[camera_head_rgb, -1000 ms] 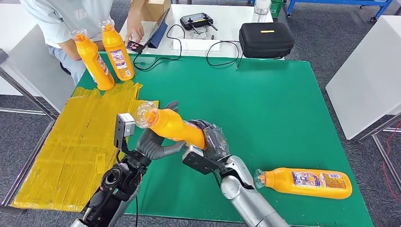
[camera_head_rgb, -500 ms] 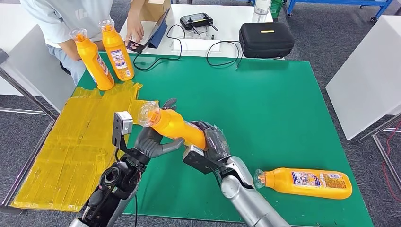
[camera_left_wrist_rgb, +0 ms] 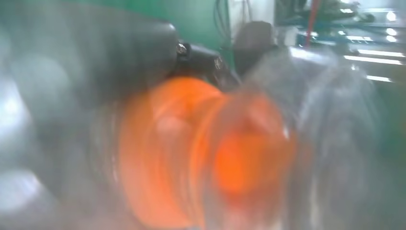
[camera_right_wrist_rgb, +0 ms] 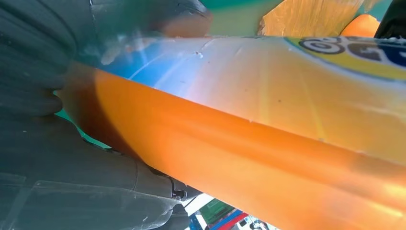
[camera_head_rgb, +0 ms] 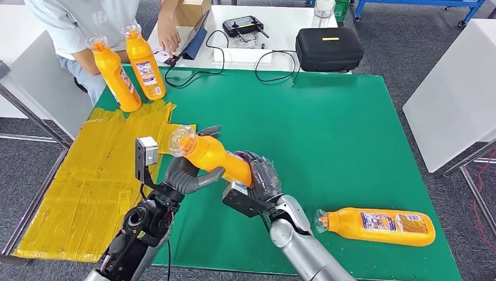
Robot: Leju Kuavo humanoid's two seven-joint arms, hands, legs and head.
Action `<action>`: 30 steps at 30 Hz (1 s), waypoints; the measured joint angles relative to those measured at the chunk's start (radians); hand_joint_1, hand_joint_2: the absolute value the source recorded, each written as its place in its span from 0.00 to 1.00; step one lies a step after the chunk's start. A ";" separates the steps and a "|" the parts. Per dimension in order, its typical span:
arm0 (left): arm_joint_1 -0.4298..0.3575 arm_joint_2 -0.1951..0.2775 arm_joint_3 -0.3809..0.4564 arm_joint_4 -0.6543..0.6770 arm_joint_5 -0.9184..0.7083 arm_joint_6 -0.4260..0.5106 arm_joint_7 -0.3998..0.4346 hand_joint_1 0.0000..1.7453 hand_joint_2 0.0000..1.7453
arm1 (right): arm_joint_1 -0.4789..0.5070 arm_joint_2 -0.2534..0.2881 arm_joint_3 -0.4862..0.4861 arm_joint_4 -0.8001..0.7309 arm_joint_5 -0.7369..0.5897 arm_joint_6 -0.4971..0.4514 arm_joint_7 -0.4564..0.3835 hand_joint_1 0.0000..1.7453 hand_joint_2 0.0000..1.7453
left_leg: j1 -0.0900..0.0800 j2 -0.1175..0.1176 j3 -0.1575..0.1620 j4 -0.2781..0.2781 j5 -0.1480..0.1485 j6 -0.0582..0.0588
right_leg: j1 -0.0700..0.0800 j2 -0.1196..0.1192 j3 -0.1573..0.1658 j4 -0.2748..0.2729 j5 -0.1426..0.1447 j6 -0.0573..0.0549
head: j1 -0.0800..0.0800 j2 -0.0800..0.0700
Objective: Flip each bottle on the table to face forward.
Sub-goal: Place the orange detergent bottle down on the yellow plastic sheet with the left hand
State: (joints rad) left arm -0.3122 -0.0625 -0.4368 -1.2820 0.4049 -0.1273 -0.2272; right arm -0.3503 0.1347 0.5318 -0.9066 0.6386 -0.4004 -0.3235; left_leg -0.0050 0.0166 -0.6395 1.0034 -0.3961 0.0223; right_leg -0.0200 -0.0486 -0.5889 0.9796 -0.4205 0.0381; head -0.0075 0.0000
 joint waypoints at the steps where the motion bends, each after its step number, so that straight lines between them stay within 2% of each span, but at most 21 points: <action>1: 0.001 0.000 0.000 0.000 0.001 0.000 -0.001 1.00 1.00 | 0.000 0.001 0.003 -0.002 0.001 0.001 0.002 1.00 1.00 | 0.000 0.000 0.000 0.000 0.000 0.000 | 0.000 0.000 0.000 0.000 0.000 0.000 | 0.000 0.000; 17: 0.005 0.000 0.002 0.000 0.009 0.002 -0.010 1.00 1.00 | 0.007 0.001 0.018 -0.016 -0.017 -0.016 0.004 1.00 1.00 | 0.000 0.000 0.000 0.000 0.000 0.000 | 0.000 0.000 0.000 0.000 0.000 0.000 | 0.000 0.000; 21: 0.005 0.000 0.002 0.000 0.012 0.009 -0.015 1.00 1.00 | 0.010 0.001 0.017 -0.019 -0.027 -0.036 -0.001 0.96 1.00 | 0.000 0.000 0.000 0.000 0.000 0.000 | 0.000 0.000 0.000 0.000 0.000 0.000 | 0.000 0.000; 22: 0.005 0.001 0.002 -0.001 0.012 0.013 -0.019 1.00 1.00 | 0.013 0.001 0.017 -0.023 -0.029 -0.042 -0.003 0.85 1.00 | 0.000 -0.001 0.000 0.000 0.000 0.000 | 0.000 0.000 0.000 0.000 0.000 0.000 | 0.000 0.000; 25: 0.006 0.003 0.002 -0.008 0.012 0.021 -0.025 1.00 1.00 | 0.022 0.000 0.015 -0.036 -0.033 -0.051 -0.007 0.13 1.00 | 0.000 -0.001 0.000 0.000 0.000 0.000 | 0.000 0.000 0.000 0.000 0.000 0.000 | 0.000 0.000; 26: 0.006 0.004 0.002 -0.011 0.012 0.023 -0.026 1.00 1.00 | 0.025 0.000 0.015 -0.041 -0.035 -0.052 -0.008 0.00 1.00 | 0.000 0.000 0.000 0.000 0.000 0.000 | 0.000 0.000 0.000 0.000 0.000 0.000 | 0.000 0.000; 30: 0.013 0.010 0.010 -0.028 -0.034 0.078 -0.047 1.00 1.00 | 0.049 -0.002 0.011 -0.086 -0.085 -0.045 -0.023 0.00 1.00 | 0.000 0.000 0.000 0.000 0.000 0.000 | 0.000 0.000 0.000 0.000 0.000 0.000 | 0.000 0.000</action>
State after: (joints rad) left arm -0.2987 -0.0523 -0.4268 -1.3104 0.3711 -0.0497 -0.2737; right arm -0.3016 0.1331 0.5428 -0.9927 0.5532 -0.4452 -0.3466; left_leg -0.0050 0.0162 -0.6397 1.0034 -0.3961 0.0223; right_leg -0.0200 -0.0488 -0.5891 0.9796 -0.4205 0.0381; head -0.0074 0.0000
